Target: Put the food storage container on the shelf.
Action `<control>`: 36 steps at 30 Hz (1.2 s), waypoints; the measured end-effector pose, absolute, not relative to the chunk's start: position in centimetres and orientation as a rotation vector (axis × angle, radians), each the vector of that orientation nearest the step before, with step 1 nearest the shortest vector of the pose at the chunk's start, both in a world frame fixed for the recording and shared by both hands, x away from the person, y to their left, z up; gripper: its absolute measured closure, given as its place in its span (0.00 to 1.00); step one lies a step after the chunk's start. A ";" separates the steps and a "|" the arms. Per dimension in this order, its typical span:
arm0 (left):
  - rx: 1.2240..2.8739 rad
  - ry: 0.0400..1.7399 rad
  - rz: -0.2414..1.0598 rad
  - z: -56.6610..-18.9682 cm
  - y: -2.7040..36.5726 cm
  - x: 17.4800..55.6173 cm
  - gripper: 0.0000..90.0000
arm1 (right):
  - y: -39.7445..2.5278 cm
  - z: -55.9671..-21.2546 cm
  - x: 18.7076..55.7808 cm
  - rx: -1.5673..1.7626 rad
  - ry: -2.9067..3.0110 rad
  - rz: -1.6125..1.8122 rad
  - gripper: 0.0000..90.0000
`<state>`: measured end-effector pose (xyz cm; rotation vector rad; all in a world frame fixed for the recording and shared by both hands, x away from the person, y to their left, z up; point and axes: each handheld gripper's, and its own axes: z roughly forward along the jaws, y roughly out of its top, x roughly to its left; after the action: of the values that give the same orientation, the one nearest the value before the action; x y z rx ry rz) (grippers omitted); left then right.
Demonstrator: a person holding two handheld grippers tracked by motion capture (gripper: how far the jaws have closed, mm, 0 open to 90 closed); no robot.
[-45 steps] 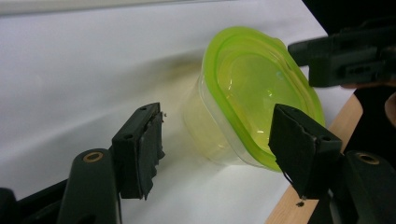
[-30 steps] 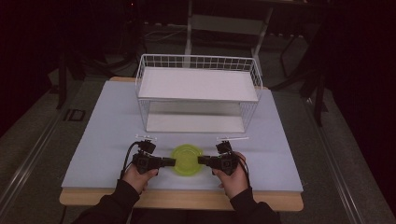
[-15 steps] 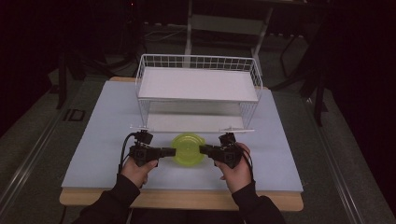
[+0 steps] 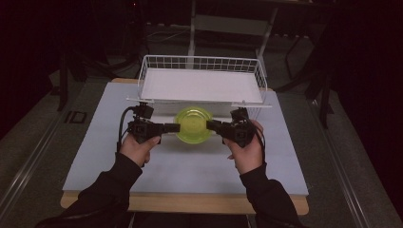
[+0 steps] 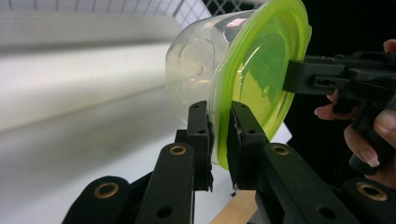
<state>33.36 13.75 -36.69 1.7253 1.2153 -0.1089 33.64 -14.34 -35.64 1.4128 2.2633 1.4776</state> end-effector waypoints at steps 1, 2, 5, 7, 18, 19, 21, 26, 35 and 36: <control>1.716 1.216 -0.109 -36.3 13.8 33.6 0.90 | -14.3 -35.3 33.8 1.413 2.257 1.485 0.89; 1.714 1.218 -0.112 -35.9 13.8 33.9 0.91 | -14.4 -34.9 34.1 1.416 2.253 1.495 0.89; 1.704 1.219 -0.101 -34.8 13.7 34.6 0.90 | -14.4 -33.8 34.8 1.415 2.234 1.505 0.89; 1.701 1.216 -0.091 -34.2 13.7 35.1 0.91 | -14.4 -33.3 35.3 1.426 2.222 1.517 0.89; 1.680 1.262 -0.081 -32.5 13.5 38.7 0.90 | -14.2 -31.4 39.0 1.498 2.206 1.509 0.89; 1.681 1.264 -0.081 -32.4 13.5 39.0 0.90 | -14.3 -31.4 39.4 1.507 2.210 1.513 0.89; 1.684 1.273 -0.065 -32.2 13.3 39.5 0.90 | -14.4 -31.4 40.0 1.521 2.207 1.519 0.89; 1.689 1.304 -0.042 -31.9 12.9 40.8 0.90 | -14.4 -31.5 41.5 1.564 2.199 1.510 0.89; 1.660 1.317 -0.055 -31.1 12.8 42.7 0.89 | -14.5 -30.6 43.4 1.642 2.198 1.488 0.88; 1.664 1.321 -0.042 -31.1 12.7 42.9 0.89 | -14.4 -30.5 43.6 1.645 2.197 1.467 0.88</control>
<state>42.86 12.68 -31.14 1.6635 1.3213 -0.0417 43.58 -14.44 -30.47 1.6448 2.1972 1.4669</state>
